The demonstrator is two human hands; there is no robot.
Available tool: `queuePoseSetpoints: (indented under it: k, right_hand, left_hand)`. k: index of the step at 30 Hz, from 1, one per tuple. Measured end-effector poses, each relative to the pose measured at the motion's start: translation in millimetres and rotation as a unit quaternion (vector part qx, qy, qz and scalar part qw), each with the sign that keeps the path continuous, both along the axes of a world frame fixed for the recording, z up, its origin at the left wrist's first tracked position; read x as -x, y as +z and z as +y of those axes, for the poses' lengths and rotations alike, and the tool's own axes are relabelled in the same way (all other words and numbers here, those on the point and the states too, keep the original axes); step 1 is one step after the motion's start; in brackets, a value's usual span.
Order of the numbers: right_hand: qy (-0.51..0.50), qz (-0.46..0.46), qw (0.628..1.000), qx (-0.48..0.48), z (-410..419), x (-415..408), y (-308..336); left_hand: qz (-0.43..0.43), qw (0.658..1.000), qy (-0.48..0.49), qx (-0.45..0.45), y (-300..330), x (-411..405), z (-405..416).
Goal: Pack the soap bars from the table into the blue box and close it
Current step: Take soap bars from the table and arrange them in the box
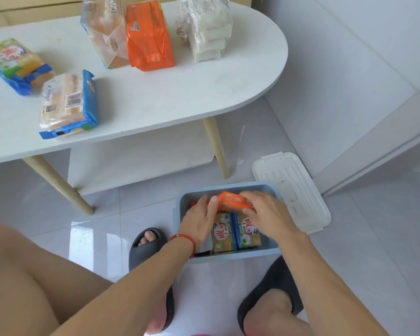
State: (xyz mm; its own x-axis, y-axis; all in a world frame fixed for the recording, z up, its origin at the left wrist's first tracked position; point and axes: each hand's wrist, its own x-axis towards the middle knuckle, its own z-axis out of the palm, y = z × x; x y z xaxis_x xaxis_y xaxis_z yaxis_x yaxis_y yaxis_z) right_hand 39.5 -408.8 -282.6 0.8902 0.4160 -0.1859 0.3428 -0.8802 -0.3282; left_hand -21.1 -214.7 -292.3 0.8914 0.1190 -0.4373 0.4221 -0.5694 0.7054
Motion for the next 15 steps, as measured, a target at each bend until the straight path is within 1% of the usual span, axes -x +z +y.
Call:
queuePoseSetpoints:
  k: [1,2,4,6,7,8,12,15]
  right_hand:
    - [-0.032,-0.016,0.999,0.008,-5.8,1.2,-5.8]
    - [-0.057,-0.031,0.998,0.019,-8.0,2.9,-11.0]
    - [-0.066,-0.057,0.994,0.06,-1.0,7.4,-20.1]
    - [-0.045,-0.067,0.991,0.109,8.8,10.2,-28.8]
    - [-0.035,-0.071,0.989,0.128,11.4,8.3,-33.1]
    - [-0.031,-0.069,0.987,0.14,11.7,6.2,-36.4]
    - [-0.018,-0.062,0.979,0.192,11.7,-4.8,-45.3]
    - [-0.002,-0.036,0.968,0.248,22.0,-9.2,-44.7]
  left_hand:
    - [-0.012,0.997,-0.058,-0.056,-5.3,-1.1,1.3]
    - [-0.011,0.986,-0.12,-0.117,-10.6,-2.1,2.6]
    - [0.034,0.944,-0.216,-0.246,-21.1,-3.8,2.1]
    - [0.084,0.902,-0.256,-0.338,-30.6,-2.8,-3.4]
    - [0.097,0.891,-0.26,-0.36,-34.0,-2.9,-5.4]
    - [0.104,0.887,-0.259,-0.367,-36.1,-2.2,-6.5]
    - [0.112,0.889,-0.26,-0.359,-42.2,-2.5,-4.0]
    - [0.13,0.894,-0.255,-0.344,-44.3,-2.8,-5.4]
